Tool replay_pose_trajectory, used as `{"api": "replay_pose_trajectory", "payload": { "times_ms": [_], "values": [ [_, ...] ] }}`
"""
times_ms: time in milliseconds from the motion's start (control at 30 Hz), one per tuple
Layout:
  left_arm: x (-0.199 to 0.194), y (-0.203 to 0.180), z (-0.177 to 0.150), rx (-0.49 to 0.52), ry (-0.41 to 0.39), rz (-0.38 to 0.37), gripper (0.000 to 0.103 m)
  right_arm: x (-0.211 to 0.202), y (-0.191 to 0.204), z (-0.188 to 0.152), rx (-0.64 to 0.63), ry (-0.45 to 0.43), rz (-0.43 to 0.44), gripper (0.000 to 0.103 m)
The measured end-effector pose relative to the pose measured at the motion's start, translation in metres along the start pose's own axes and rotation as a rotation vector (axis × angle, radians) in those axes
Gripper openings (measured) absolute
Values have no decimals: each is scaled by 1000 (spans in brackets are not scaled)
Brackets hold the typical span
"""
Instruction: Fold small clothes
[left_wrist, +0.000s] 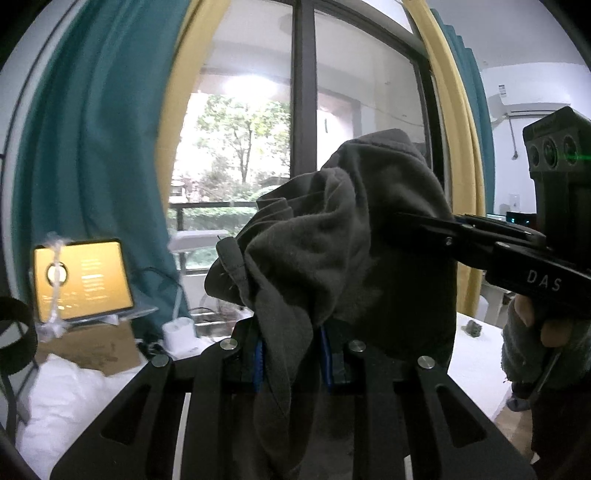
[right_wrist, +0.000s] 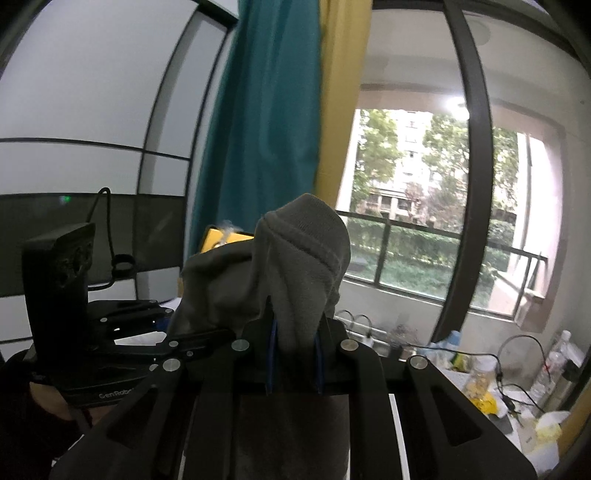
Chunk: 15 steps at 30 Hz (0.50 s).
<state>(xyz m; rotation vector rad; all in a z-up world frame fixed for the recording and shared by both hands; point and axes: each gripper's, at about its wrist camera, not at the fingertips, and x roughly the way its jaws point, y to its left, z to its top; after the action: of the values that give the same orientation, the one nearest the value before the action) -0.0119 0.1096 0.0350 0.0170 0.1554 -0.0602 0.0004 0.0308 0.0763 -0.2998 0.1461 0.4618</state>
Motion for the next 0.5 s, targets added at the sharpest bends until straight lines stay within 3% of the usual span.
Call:
{"api": "replay_pose_trajectory", "payload": {
  "times_ms": [500],
  "values": [
    [-38,63,-16,-15,0,141,21,37,70,14,-49,-8,162,17]
  ]
}}
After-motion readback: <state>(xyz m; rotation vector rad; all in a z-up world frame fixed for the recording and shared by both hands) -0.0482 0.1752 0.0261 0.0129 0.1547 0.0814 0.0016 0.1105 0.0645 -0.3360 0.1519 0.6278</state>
